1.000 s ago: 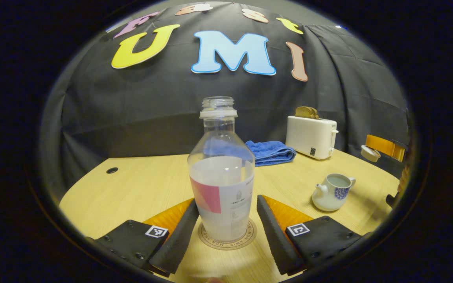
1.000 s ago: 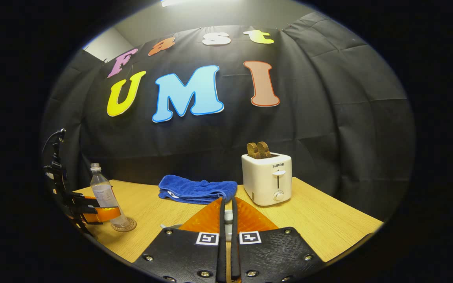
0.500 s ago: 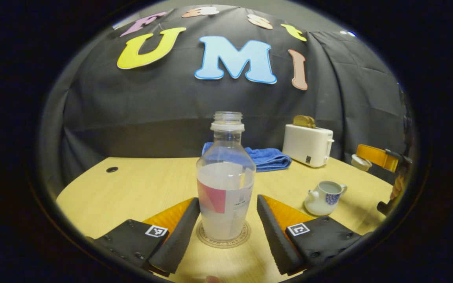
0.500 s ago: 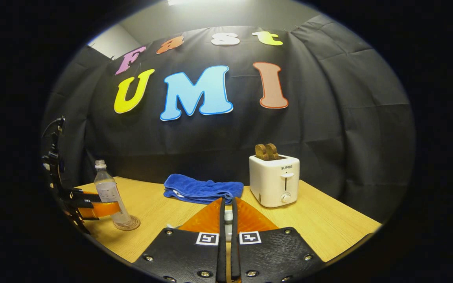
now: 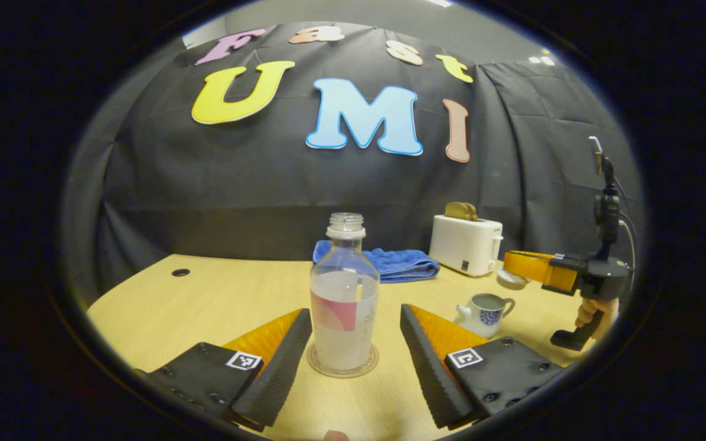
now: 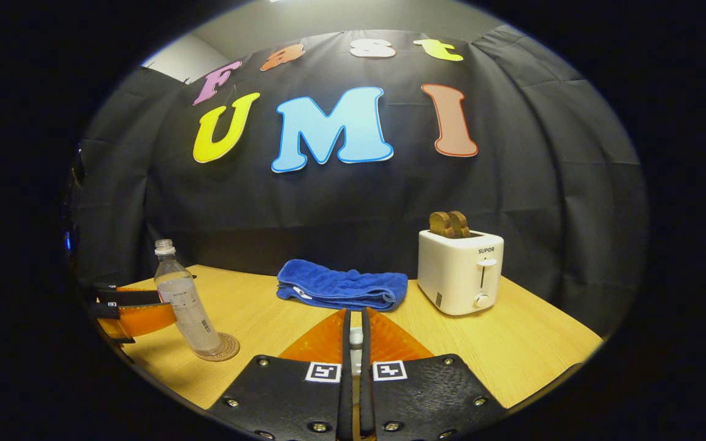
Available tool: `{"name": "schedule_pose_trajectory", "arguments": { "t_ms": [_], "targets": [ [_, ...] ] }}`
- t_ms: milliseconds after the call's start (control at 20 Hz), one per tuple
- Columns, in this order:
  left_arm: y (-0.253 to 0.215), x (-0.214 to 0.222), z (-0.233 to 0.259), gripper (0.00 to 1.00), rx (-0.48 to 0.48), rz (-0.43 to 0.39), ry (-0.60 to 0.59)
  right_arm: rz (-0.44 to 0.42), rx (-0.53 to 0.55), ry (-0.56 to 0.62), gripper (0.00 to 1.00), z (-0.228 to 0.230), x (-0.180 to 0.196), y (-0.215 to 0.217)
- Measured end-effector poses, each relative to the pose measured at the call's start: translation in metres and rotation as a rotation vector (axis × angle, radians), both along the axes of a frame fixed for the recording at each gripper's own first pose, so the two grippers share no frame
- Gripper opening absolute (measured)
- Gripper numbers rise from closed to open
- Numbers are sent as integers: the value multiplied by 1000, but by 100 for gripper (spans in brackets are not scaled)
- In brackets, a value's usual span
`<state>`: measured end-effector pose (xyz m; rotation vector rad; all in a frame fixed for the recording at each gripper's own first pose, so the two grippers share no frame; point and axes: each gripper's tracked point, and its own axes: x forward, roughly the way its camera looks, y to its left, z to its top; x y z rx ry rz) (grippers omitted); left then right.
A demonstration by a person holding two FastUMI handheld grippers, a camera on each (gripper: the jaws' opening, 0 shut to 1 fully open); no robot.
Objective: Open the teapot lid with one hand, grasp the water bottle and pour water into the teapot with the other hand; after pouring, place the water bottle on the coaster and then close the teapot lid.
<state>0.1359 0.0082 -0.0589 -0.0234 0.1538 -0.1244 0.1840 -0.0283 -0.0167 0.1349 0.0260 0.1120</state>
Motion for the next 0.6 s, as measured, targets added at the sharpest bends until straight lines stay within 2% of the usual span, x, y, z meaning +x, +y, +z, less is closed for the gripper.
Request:
{"name": "schedule_pose_trajectory", "arguments": {
  "t_ms": [200,600],
  "targets": [
    [1,-9,-5,96,-3,-16,12,25,17,31,5,-9,4,16],
    [-3,-26,-4,96,-5,-47,0,22,0,86,5,-31,16,25]
  ]
}}
